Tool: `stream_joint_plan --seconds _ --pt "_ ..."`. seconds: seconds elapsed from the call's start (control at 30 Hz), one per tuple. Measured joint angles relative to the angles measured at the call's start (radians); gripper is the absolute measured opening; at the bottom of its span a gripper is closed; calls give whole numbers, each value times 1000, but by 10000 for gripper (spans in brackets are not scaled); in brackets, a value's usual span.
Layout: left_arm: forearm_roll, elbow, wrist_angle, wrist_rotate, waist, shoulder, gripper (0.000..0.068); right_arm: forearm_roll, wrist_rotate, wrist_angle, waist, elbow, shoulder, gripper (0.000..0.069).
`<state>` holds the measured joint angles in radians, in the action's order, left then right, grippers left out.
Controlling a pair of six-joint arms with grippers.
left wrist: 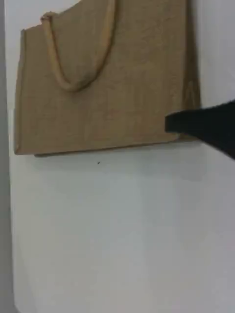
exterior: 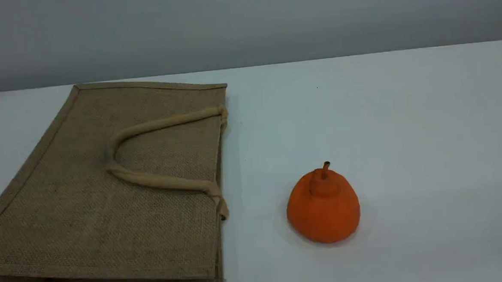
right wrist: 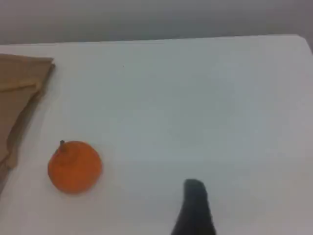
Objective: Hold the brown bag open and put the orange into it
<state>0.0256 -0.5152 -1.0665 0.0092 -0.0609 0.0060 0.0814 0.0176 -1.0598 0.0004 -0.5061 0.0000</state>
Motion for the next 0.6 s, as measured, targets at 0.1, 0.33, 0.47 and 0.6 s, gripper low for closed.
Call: stream_joint_plan --seconds 0.1,0.33,0.47,0.6 --pt "-8 -28 48 11 0 52 566 10 -7 7 0 -8 7 478" --pt "-9 -94 132 -9 0 323 566 111 -61 174 0 -28 228 478" --pt "-49 -118 214 -36 0 511 566 214 -131 297 0 -28 386 478" --pt "-57 -118 319 -86 0 689 566 331 -214 417 0 -28 550 478"
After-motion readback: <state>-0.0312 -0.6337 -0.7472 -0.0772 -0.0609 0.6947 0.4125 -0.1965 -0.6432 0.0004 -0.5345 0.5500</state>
